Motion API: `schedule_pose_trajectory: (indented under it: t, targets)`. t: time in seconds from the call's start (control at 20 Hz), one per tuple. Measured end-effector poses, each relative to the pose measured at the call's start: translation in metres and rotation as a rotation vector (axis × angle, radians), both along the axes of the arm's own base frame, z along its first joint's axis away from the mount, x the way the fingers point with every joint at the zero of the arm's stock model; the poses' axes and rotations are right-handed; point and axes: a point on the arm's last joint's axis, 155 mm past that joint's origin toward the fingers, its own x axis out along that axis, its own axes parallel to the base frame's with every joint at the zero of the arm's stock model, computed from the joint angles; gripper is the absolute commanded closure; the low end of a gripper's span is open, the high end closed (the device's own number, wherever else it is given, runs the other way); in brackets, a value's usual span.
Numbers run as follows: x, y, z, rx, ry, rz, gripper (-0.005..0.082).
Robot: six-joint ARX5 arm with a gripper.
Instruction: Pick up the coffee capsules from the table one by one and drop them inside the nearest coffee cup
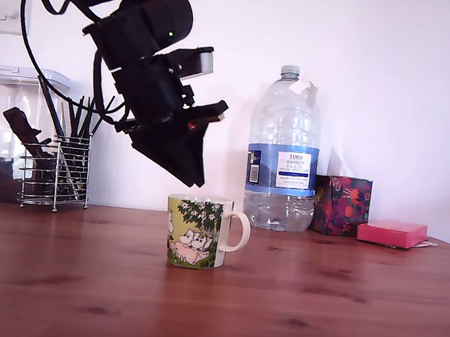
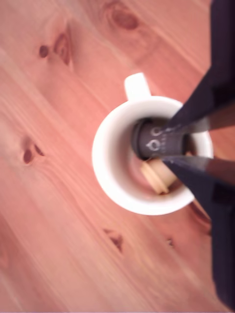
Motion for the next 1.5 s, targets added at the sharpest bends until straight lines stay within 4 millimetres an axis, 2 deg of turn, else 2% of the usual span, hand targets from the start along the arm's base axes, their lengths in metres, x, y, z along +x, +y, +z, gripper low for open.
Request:
schedule_pose_trajectory:
  t: [0.1, 0.25, 0.45, 0.65, 1.1, 1.35, 1.5]
  targets:
    - [-0.004, 0.002, 0.008, -0.001, -0.003, -0.003, 0.0786]
    - [-0.006, 0.005, 0.036, -0.038, -0.066, 0.000, 0.0786]
    - [-0.028, 0.026, 0.058, -0.077, -0.132, 0.015, 0.0786]
    - [-0.049, 0.054, 0.056, -0.123, -0.167, 0.040, 0.0785]
    - [-0.079, 0.151, 0.058, -0.229, -0.308, 0.296, 0.0785]
    - [-0.108, 0.184, 0.053, -0.293, -0.396, 0.398, 0.0785]
    - [-0.124, 0.196, 0.054, -0.333, -0.464, 0.437, 0.0785]
